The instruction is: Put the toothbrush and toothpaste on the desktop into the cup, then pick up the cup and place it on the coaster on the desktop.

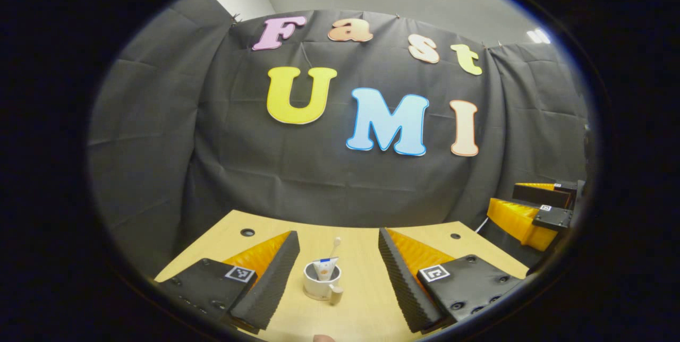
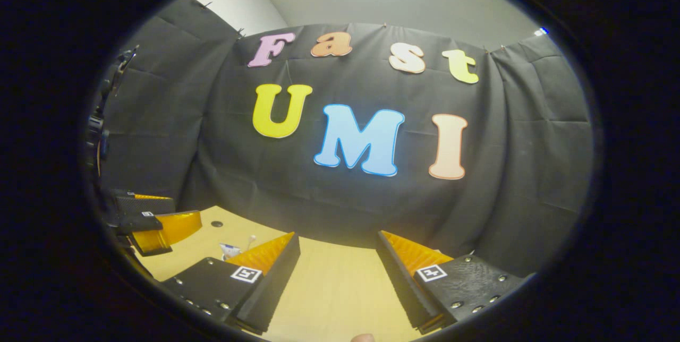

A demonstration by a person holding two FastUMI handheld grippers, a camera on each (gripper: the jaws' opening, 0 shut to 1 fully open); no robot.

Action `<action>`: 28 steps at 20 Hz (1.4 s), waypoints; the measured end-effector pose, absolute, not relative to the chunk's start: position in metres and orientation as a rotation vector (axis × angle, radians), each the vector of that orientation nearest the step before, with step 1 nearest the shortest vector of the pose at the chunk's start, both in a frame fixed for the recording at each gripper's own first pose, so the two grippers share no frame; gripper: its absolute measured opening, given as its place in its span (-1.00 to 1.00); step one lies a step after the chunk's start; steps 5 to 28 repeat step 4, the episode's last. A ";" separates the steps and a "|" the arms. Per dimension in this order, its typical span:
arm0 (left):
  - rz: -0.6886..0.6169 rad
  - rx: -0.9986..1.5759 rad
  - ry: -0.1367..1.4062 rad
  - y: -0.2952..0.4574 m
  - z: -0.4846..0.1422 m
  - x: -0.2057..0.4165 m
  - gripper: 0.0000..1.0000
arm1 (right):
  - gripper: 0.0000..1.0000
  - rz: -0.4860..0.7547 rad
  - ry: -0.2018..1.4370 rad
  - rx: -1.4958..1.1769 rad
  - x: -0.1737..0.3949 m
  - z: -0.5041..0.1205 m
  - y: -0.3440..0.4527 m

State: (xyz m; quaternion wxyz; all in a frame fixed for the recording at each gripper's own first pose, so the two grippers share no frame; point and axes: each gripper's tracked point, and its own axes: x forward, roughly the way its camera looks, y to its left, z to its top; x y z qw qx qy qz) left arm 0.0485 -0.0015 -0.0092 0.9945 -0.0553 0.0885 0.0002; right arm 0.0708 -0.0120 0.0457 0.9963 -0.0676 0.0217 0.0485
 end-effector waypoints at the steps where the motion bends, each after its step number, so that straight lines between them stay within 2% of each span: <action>1: -0.003 -0.110 0.175 -0.003 -0.007 0.048 0.99 | 0.83 0.097 0.042 -0.135 0.070 0.046 -0.012; 28: -0.005 -0.108 0.168 -0.007 -0.005 0.046 0.99 | 0.80 0.097 0.042 -0.141 0.069 0.046 -0.013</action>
